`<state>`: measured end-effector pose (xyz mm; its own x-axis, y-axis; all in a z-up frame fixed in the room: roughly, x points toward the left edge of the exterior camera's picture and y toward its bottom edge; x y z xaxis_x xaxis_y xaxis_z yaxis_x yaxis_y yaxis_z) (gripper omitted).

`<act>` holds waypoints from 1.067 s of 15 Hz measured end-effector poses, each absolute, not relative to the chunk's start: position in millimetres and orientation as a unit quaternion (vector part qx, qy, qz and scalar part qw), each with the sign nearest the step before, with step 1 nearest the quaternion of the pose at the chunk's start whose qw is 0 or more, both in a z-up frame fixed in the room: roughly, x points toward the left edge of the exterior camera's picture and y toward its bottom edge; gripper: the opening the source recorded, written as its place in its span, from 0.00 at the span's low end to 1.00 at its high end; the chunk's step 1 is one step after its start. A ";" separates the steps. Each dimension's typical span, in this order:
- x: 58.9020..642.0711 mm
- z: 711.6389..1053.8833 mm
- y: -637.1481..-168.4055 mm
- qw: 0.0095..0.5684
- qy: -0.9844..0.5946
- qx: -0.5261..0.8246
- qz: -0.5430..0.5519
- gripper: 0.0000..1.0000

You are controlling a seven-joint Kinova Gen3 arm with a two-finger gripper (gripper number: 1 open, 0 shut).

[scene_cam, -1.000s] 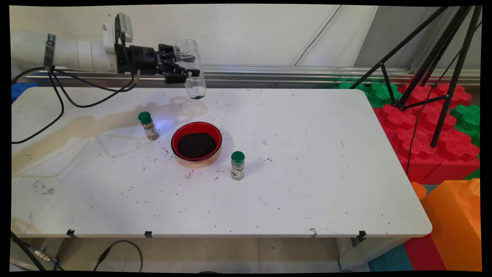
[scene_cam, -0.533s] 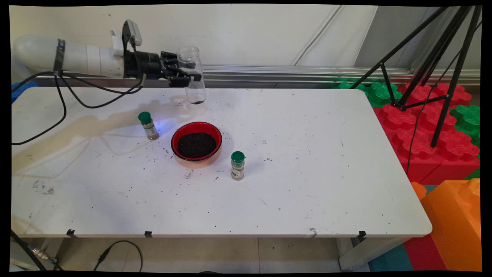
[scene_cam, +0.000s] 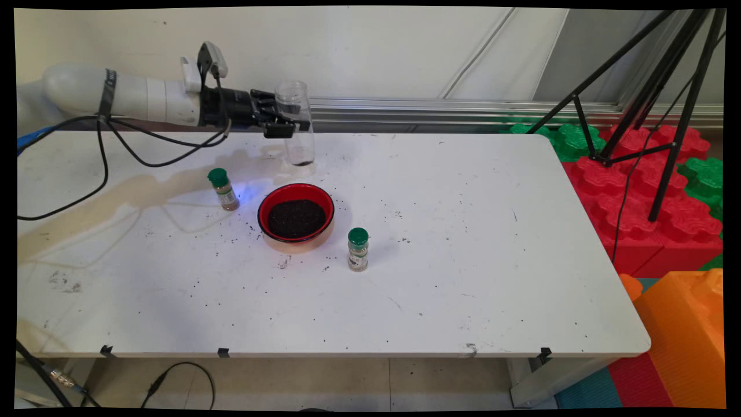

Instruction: Place the picked object on the table

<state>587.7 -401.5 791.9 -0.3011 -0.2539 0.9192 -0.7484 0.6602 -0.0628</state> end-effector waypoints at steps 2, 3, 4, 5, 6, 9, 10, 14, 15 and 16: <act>585.2 786.6 -403.3 0.492 -0.766 0.333 0.246 0.00; 584.1 784.6 -404.0 0.492 -0.766 0.335 0.245 0.00; 582.4 781.7 -405.1 0.491 -0.765 0.338 0.242 0.00; 580.5 778.4 -406.1 0.490 -0.765 0.341 0.239 0.00; 578.8 775.3 -406.9 0.490 -0.765 0.344 0.237 0.00; 575.4 768.8 -408.8 0.488 -0.766 0.349 0.233 0.00; 574.6 767.3 -409.2 0.487 -0.766 0.350 0.232 0.00; 571.2 759.7 -411.1 0.484 -0.767 0.355 0.227 0.00; 570.5 757.8 -411.3 0.482 -0.768 0.356 0.226 0.00; 570.1 756.2 -411.5 0.481 -0.768 0.357 0.225 0.00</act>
